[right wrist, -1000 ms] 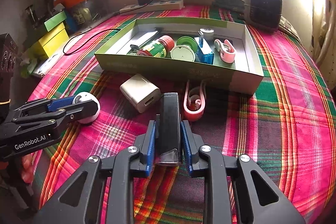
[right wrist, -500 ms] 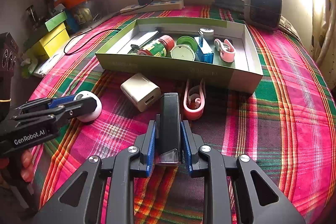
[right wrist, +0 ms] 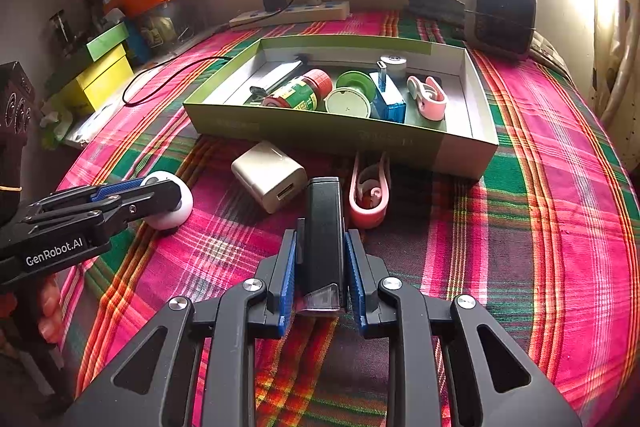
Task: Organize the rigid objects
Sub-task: 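Lift the mouse in the left gripper and the stapler in the right gripper, then carry the mouse and the stapler over the tray with both grippers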
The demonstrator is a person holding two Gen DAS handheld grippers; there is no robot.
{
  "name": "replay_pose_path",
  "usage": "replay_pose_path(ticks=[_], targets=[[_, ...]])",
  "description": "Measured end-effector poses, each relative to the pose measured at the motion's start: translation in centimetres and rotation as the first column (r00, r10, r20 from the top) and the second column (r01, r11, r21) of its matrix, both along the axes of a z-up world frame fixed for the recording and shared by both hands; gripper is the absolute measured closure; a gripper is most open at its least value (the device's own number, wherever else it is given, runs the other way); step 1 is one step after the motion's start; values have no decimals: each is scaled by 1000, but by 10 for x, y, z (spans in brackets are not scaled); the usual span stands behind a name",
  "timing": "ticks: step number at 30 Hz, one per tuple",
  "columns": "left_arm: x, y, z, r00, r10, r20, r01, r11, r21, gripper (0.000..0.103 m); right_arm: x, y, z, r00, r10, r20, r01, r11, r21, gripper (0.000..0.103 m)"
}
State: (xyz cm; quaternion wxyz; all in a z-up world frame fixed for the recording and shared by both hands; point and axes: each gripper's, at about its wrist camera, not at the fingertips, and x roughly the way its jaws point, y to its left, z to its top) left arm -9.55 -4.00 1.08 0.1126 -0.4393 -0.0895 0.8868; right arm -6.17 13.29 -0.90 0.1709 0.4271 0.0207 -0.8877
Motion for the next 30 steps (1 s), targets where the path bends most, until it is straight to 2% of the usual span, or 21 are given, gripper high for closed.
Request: replay_pose_path(ticks=[11, 30], targets=[[-3, 5, 22, 999, -13, -44, 13, 1000, -1, 72, -2, 7, 18, 999, -8, -36, 7, 1000, -9, 79], [-44, 11, 53, 996, -42, -83, 42, 999, -2, 72, -36, 11, 53, 996, 11, -85, -12, 1000, -3, 79]])
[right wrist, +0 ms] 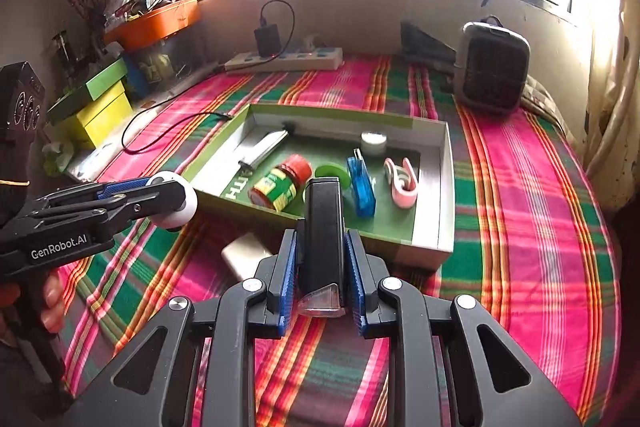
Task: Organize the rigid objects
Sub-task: 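Carry the mouse and the stapler over the tray with both grippers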
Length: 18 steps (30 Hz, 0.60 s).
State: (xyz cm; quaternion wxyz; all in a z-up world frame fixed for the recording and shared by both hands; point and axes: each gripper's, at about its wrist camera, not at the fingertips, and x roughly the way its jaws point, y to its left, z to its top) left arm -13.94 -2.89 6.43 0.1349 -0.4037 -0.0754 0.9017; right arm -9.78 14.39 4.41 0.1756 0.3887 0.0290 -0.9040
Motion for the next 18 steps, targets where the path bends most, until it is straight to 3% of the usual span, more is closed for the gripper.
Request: replay_pose_path(ticks=[11, 18], targets=[[-27, 0, 0, 1000, -1, 9, 1, 1000, -3, 72, -42, -8, 13, 999, 49, 0, -49, 999, -5, 79], [-45, 0, -7, 1000, 4, 26, -4, 1000, -4, 72, -77, -14, 3, 996, 82, 37, -82, 997, -1, 79]])
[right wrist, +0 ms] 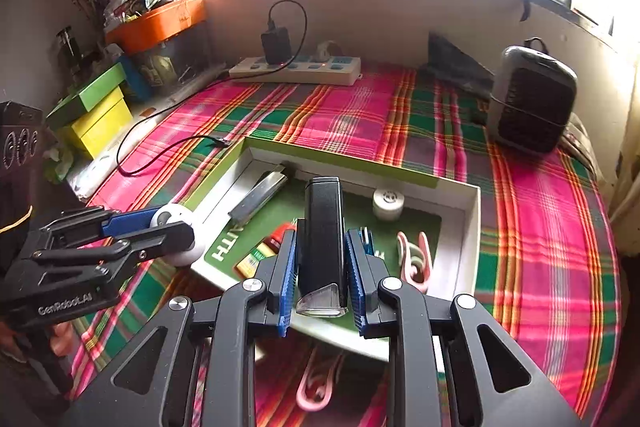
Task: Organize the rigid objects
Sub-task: 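Carry the mouse and the stapler over the tray with both grippers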
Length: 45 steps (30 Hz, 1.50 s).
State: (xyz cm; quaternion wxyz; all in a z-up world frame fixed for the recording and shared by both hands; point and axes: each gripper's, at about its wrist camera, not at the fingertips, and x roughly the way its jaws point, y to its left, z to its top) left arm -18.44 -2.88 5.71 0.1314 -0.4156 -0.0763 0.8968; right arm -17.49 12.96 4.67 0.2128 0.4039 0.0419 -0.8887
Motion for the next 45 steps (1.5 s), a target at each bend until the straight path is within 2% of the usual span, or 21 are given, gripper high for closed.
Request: replay_pose_path(ticks=[7, 16, 30, 45], targets=[[-12, 4, -8, 1000, -6, 7, 6, 1000, -25, 72, -29, -4, -14, 998, 38, 42, -37, 999, -23, 79], [-23, 9, -19, 999, -24, 36, 25, 1000, -19, 72, -56, -11, -28, 993, 76, 89, -74, 997, -28, 79], [-30, 17, -35, 996, -50, 78, 53, 998, -33, 72, -72, -16, -47, 988, 92, 122, -89, 996, -30, 78], [-31, 19, -36, 995, -60, 77, 63, 997, -40, 72, -75, -20, -51, 988, 91, 127, -90, 996, -10, 78]])
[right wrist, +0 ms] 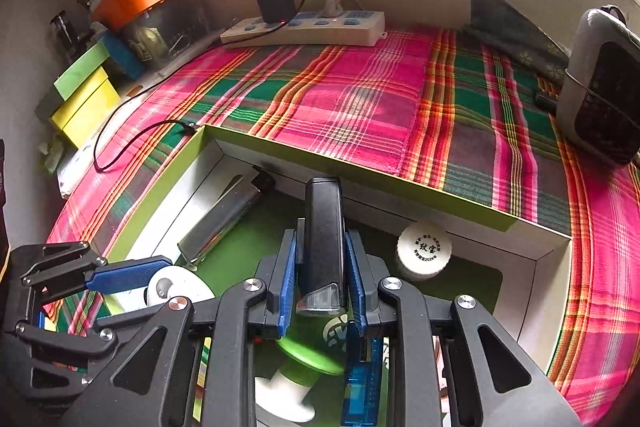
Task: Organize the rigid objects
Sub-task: 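Carry the mouse and the stapler over the tray with both grippers, then open the left gripper to drop the mouse while the right gripper releases the stapler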
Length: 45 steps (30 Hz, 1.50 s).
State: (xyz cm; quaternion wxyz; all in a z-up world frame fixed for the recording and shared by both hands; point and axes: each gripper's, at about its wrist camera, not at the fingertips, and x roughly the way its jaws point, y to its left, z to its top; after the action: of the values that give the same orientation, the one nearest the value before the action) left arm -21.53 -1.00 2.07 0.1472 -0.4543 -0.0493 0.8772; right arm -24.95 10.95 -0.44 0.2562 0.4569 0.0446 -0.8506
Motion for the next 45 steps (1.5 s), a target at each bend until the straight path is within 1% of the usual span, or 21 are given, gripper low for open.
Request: replay_pose_path(ticks=[10, 18, 23, 26, 29, 45], targets=[[0, 0, 0, 1000, 0, 0, 0, 1000, 0, 71, 0, -3, 0, 1000, -2, -7, 2, 1000, 24, 78], [1, 0, -1, 1000, 0, 0, 0, 1000, -2, 71, 0, -2, 0, 1000, -7, -8, 7, 1000, 22, 78], [1, 0, 0, 1000, 0, -1, 0, 1000, -2, 70, 0, -1, 2, 1000, -21, -14, 21, 1000, 14, 75], [1, -2, 0, 1000, 5, -4, -5, 1000, -10, 67, 2, 0, 4, 999, -29, -21, 29, 1000, 8, 75], [2, -4, 2, 1000, 10, -9, -10, 1000, -11, 66, 6, 0, 9, 999, -31, -34, 31, 1000, -5, 75], [27, 0, 18, 999, 15, -51, -16, 1000, -13, 65, 28, 2, 27, 996, -58, -73, 57, 998, -15, 72]])
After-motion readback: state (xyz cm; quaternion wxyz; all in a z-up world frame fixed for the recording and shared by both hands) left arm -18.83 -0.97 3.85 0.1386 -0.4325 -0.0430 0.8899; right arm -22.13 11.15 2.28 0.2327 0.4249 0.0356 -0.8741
